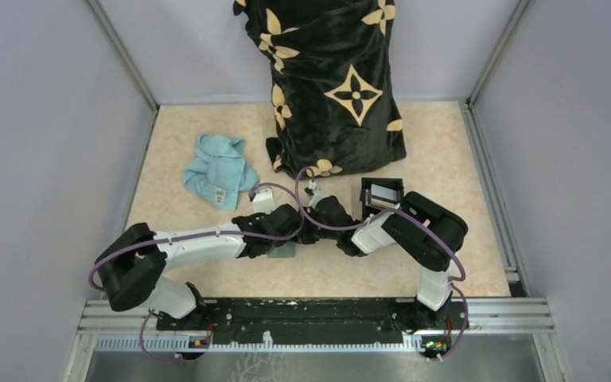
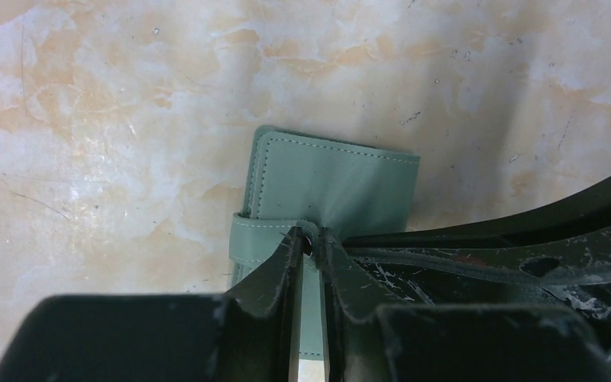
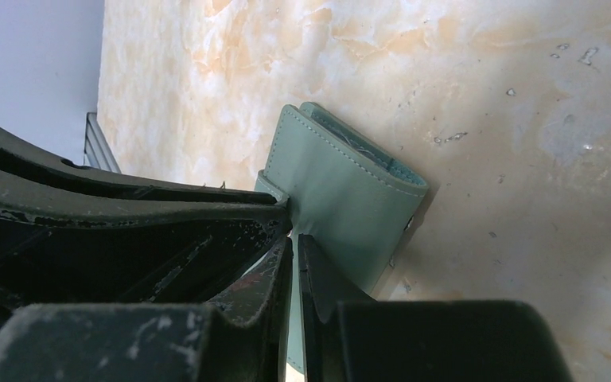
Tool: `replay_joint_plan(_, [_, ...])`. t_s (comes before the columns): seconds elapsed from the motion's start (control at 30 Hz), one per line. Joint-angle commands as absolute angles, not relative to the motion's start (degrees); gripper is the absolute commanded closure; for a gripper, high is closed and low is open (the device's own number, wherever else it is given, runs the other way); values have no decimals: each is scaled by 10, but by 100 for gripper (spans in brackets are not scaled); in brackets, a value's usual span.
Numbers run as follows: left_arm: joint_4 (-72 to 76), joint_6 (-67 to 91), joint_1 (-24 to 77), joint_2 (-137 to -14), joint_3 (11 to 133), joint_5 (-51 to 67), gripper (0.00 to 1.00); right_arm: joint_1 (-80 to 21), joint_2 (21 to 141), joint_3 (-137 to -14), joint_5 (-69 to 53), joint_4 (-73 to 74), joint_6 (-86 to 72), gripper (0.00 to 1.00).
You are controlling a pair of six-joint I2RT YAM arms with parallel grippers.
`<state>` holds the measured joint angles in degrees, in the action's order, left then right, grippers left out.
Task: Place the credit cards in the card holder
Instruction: Close the card holder at the center of the board.
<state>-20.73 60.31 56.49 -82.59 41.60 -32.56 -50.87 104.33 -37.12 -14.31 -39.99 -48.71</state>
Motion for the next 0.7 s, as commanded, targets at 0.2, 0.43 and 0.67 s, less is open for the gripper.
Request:
replay_joint_plan(0.2, [-257,605,582,-874,452,-289,82,-511,1031,-349,-137,-409,-486,92])
replay_joint_plan(0.43, [-280,601,593,-879,468,-288,84,-507,1034,-341,-140,-417,-488,92])
replay_joint_plan(0.67, [-288,603,601,-855,466,-293,87,-505,1034,-339,-142,-416,-488,92])
